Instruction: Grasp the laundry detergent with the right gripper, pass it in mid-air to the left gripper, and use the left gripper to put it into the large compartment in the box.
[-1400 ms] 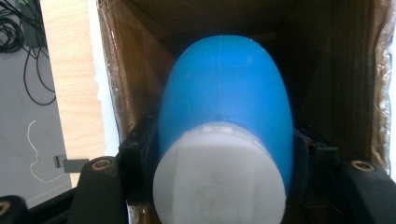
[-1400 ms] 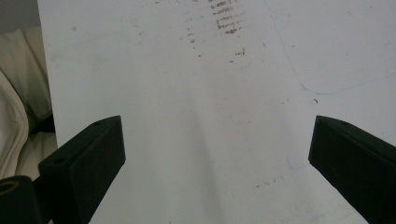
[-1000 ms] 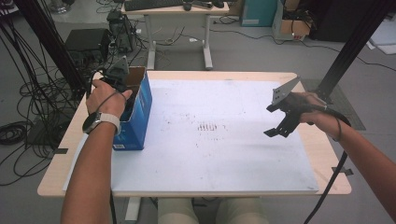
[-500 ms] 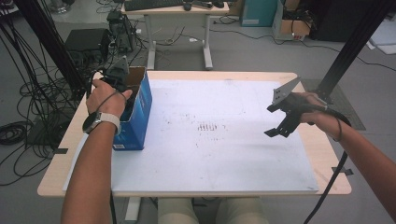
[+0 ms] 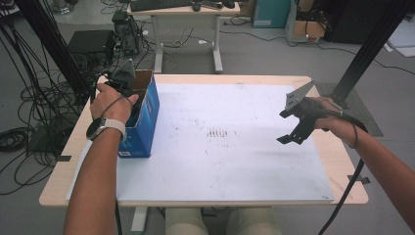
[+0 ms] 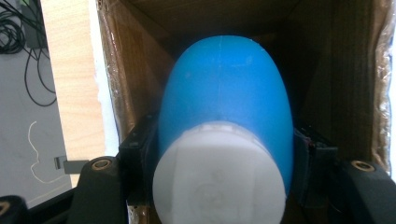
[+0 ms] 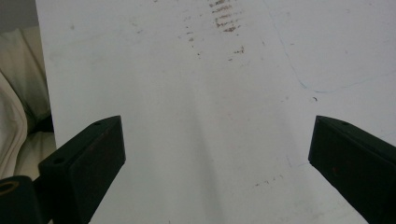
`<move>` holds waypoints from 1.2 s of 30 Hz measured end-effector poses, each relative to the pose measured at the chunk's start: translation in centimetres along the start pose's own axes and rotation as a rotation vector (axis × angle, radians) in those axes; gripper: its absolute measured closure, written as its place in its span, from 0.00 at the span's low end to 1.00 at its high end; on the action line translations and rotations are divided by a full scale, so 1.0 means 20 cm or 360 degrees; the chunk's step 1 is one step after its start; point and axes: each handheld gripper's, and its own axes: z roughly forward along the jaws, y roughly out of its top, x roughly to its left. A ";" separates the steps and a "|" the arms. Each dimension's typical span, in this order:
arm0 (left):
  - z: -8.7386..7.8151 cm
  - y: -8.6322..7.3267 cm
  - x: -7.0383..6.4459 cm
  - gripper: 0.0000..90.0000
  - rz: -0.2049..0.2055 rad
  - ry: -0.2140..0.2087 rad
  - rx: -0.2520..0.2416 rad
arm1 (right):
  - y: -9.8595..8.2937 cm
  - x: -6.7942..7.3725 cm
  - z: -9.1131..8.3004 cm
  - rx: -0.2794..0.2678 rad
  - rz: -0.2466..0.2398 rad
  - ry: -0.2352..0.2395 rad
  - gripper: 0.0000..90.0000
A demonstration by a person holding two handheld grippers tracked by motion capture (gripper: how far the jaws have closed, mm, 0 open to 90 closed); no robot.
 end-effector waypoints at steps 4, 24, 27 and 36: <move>0.00 0.00 0.00 0.42 0.0001 -0.0001 0.0002 | 0.00 0.00 0.00 0.0002 0.0005 -0.0001 0.04; 0.00 0.00 0.00 0.42 0.0000 0.0005 -0.0004 | 0.00 0.00 0.00 0.0005 0.0004 0.0000 0.04; 0.00 0.00 0.00 0.42 0.0000 0.0003 -0.0005 | 0.00 0.00 0.00 0.0006 0.0006 0.0000 0.04; 0.00 0.00 0.00 0.42 -0.0002 -0.0003 -0.0008 | 0.00 0.00 0.01 0.0004 0.0006 0.0001 0.04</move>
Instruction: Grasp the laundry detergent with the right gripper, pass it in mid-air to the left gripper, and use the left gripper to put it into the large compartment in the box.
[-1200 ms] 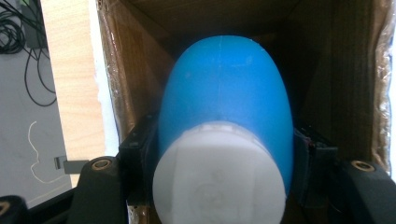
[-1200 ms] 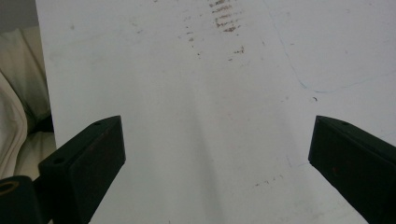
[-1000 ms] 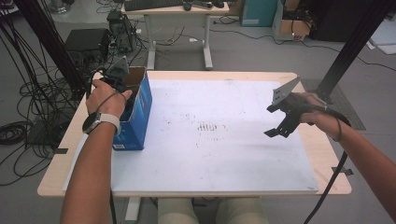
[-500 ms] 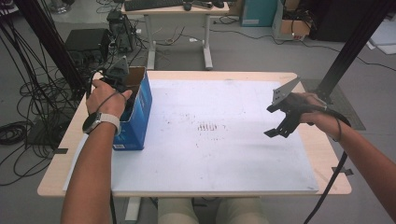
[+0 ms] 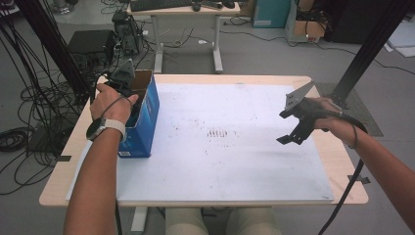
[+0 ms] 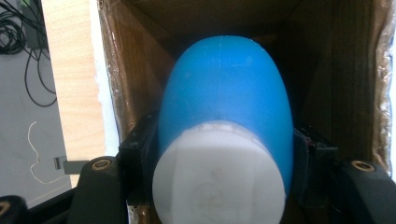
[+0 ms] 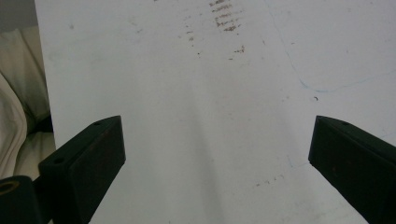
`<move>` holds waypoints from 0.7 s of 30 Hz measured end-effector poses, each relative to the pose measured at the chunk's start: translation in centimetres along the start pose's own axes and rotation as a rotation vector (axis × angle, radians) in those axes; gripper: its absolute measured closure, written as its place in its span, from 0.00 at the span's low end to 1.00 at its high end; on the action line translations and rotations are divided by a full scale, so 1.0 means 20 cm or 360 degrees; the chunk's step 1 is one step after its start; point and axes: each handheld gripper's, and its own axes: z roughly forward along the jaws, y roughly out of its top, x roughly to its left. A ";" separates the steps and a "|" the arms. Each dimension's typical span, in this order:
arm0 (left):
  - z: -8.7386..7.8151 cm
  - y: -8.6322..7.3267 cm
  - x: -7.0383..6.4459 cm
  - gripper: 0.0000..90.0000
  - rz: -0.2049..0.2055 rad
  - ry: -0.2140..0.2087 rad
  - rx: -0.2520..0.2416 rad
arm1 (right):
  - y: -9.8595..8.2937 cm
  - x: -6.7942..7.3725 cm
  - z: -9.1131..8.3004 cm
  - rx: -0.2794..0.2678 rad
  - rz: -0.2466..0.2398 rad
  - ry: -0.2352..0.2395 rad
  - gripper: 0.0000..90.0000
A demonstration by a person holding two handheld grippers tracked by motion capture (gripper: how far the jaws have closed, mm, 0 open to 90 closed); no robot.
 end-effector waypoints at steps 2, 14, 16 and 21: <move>0.00 0.00 0.00 0.42 0.0000 0.0003 0.0003 | 0.00 0.00 0.00 0.0002 -0.0004 0.0001 0.04; 0.00 0.00 0.01 0.42 -0.0011 -0.0017 -0.0018 | -0.01 0.01 0.00 0.0027 0.0044 0.0003 0.04; 0.01 0.00 0.02 0.42 -0.0014 -0.0024 -0.0032 | -0.01 0.01 0.00 0.0032 0.0040 0.0001 0.04; -0.01 0.00 0.03 0.36 -0.0021 -0.0069 -0.0041 | -0.01 0.01 0.00 0.0036 0.0045 0.0000 0.04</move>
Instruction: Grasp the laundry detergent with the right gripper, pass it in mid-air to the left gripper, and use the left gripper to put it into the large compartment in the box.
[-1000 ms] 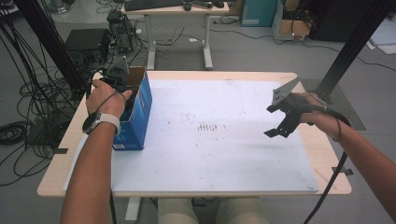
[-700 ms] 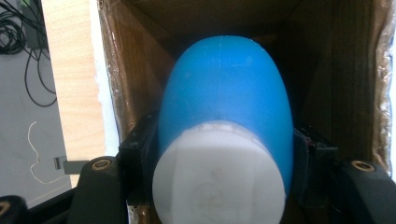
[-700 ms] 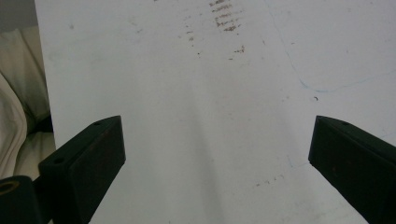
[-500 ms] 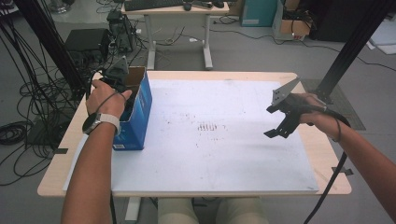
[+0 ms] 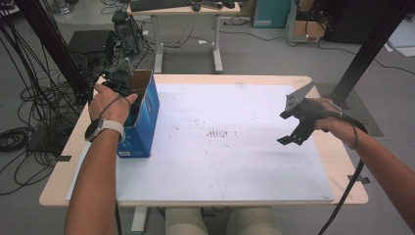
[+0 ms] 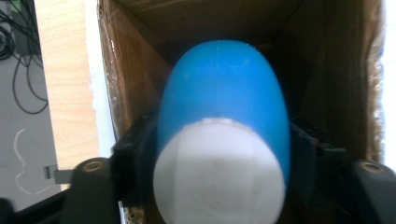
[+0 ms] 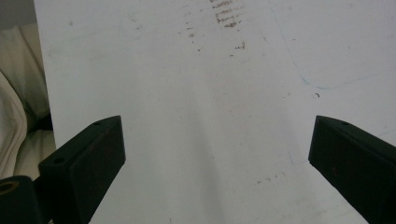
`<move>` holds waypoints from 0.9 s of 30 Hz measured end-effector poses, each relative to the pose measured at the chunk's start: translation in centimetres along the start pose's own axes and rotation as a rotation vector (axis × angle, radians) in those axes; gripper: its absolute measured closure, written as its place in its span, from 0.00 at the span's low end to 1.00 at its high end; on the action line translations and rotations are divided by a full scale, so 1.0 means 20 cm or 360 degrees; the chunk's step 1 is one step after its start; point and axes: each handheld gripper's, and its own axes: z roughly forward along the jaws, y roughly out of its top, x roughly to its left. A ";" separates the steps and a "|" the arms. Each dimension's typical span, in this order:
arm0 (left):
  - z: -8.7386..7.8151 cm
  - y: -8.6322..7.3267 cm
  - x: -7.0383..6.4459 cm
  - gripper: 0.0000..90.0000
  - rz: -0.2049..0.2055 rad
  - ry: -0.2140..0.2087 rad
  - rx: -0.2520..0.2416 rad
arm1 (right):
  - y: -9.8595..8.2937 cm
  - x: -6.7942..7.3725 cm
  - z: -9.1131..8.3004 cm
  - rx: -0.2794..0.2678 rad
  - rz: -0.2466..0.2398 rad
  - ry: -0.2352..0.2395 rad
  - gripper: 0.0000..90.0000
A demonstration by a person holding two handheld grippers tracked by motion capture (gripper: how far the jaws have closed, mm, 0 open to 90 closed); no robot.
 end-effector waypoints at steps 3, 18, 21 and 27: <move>-0.01 0.00 0.01 0.36 0.0022 -0.0011 0.0001 | 0.00 0.00 0.00 -0.0002 -0.0003 0.0000 0.04; -0.05 -0.02 0.00 0.25 0.0041 -0.0054 -0.0065 | 0.01 0.01 -0.01 -0.0008 -0.0001 -0.0005 0.04; -0.08 -0.02 0.01 0.21 0.0049 -0.0043 -0.0101 | 0.01 0.02 -0.01 -0.0008 -0.0006 -0.0008 0.04; -0.15 -0.03 0.04 0.21 0.0024 -0.0067 -0.0179 | 0.03 0.01 -0.02 -0.0030 -0.0059 -0.0012 0.04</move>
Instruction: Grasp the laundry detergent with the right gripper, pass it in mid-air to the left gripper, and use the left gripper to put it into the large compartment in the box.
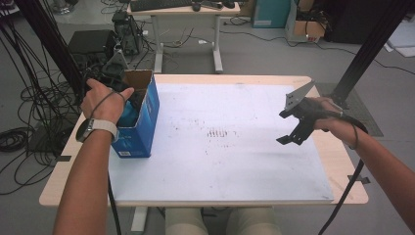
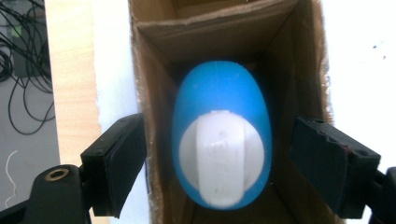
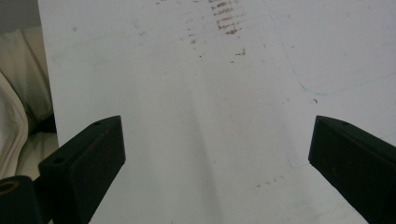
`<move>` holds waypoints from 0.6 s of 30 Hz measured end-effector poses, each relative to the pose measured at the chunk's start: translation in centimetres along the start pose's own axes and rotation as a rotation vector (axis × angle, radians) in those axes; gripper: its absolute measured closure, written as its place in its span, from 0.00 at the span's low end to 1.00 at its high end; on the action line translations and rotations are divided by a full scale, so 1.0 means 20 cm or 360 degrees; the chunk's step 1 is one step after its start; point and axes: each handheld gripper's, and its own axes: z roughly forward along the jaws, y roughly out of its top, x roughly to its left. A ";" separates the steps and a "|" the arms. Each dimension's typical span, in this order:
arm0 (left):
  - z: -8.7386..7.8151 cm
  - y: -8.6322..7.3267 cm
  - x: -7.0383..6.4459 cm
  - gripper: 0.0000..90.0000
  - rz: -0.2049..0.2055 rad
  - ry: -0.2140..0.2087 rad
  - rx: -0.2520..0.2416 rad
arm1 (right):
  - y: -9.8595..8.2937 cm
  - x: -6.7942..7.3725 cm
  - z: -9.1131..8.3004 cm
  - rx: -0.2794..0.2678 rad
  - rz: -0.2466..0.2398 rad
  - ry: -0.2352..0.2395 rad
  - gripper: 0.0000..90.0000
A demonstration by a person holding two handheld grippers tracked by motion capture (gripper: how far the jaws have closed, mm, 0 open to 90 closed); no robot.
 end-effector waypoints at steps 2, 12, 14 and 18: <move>-0.03 0.00 0.01 0.19 -0.0003 -0.0005 -0.0028 | 0.00 0.00 0.00 0.0001 -0.0004 0.0002 0.04; -0.25 0.00 -0.02 0.12 0.0137 -0.0085 -0.0144 | 0.01 0.00 -0.04 0.0027 0.0036 -0.0012 0.04; -0.30 0.00 -0.04 0.11 0.0177 -0.0096 -0.0164 | 0.01 -0.01 -0.05 0.0029 0.0028 -0.0018 0.04; -0.38 -0.01 -0.08 0.08 0.0246 -0.0136 -0.0189 | 0.03 -0.01 -0.06 0.0020 -0.0004 -0.0019 0.04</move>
